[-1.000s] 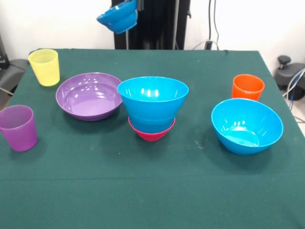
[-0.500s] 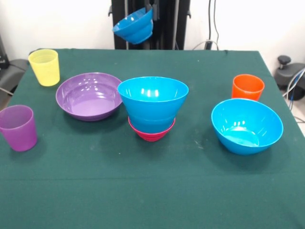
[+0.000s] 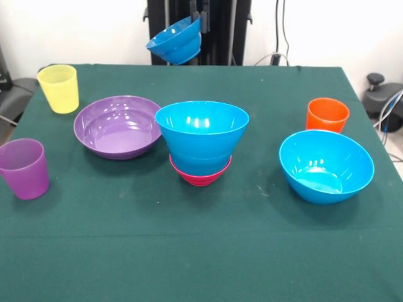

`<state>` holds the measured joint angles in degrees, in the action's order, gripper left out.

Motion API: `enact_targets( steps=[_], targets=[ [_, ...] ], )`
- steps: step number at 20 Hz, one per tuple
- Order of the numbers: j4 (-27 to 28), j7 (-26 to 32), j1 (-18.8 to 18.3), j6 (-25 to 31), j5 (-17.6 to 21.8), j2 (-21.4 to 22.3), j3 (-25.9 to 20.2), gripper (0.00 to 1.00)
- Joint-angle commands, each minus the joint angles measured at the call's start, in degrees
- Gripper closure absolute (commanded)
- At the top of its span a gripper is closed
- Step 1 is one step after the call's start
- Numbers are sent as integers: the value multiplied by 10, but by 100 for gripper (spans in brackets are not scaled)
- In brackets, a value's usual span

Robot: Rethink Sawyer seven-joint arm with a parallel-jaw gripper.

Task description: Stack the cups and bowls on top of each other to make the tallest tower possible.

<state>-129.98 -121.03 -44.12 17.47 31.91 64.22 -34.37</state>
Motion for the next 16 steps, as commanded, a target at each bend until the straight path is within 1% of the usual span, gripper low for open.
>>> enact_targets(
  steps=[1, 6, 9, 11, 12, 14, 16],
  targets=[
    [35, 35, 6, 88, -12, -19, -8, 100],
    [48, 30, 16, 97, -15, -19, -6, 100],
    [65, 24, 30, 104, -11, -24, -3, 100],
    [77, 15, 44, 104, -3, -32, 2, 100],
    [90, 9, 55, 99, 12, -41, 9, 100],
    [103, -4, 70, 91, 21, -59, 20, 100],
    [118, -3, 77, 90, 27, -74, 25, 100]
  ],
)
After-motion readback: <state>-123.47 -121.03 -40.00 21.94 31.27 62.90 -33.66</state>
